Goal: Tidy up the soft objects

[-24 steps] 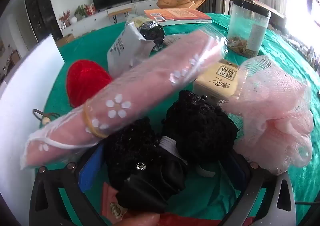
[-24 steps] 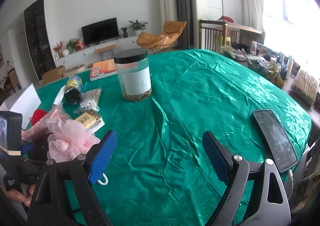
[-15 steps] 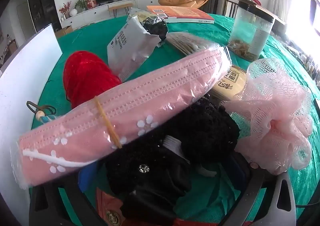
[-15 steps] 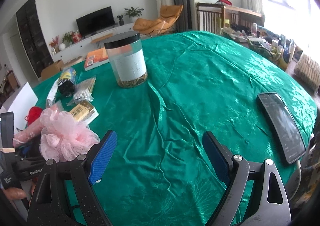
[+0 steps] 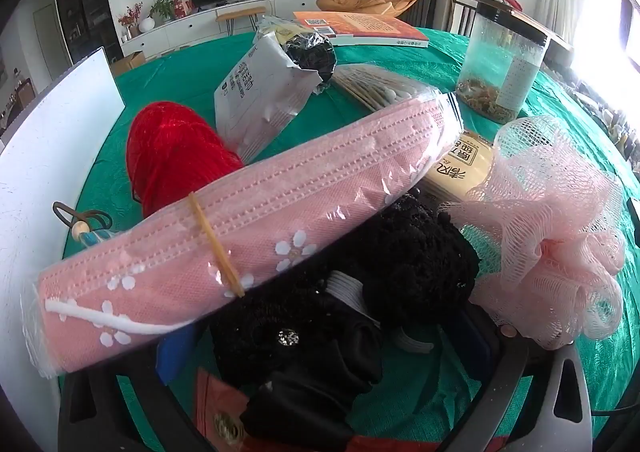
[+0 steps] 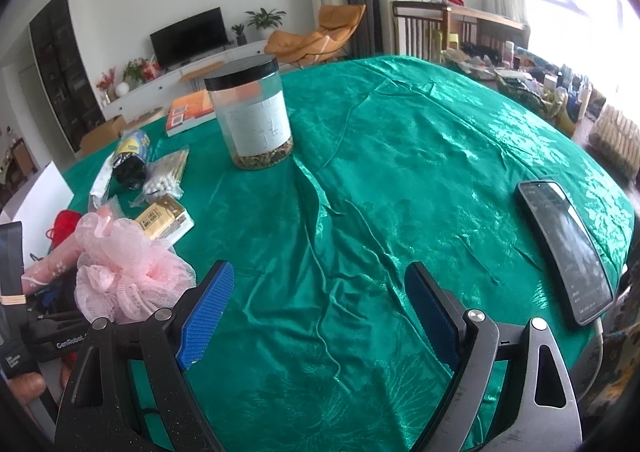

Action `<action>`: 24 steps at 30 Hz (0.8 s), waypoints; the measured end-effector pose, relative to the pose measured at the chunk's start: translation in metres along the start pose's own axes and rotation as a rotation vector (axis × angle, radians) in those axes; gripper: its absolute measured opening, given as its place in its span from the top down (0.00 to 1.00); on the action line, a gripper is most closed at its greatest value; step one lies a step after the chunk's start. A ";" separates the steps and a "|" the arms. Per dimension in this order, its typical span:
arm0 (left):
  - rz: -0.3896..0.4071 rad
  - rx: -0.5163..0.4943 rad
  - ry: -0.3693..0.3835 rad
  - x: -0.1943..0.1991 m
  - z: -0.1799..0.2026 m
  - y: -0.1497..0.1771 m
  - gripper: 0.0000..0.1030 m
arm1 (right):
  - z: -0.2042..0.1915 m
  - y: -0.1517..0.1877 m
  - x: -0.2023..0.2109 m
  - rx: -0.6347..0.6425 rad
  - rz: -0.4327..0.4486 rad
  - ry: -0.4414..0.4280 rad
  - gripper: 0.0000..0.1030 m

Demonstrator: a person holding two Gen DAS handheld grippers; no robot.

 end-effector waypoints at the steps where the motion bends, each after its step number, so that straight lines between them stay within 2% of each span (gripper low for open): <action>1: 0.000 0.000 0.000 0.000 0.000 0.000 0.00 | 0.000 0.000 0.000 -0.001 -0.001 0.001 0.13; 24: 0.001 0.000 -0.001 0.000 0.000 0.000 0.00 | 0.000 -0.002 -0.001 -0.014 0.015 -0.013 0.13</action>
Point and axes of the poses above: each gripper's, at about its wrist camera, not at the fingertips, and x roughly against the way its jaws point, z to its right, y to its underside, the point moved 10 cm from there along -x, roughly the way its jaws point, and after that the axes turned 3 degrees about -y, right-handed, at the moved point
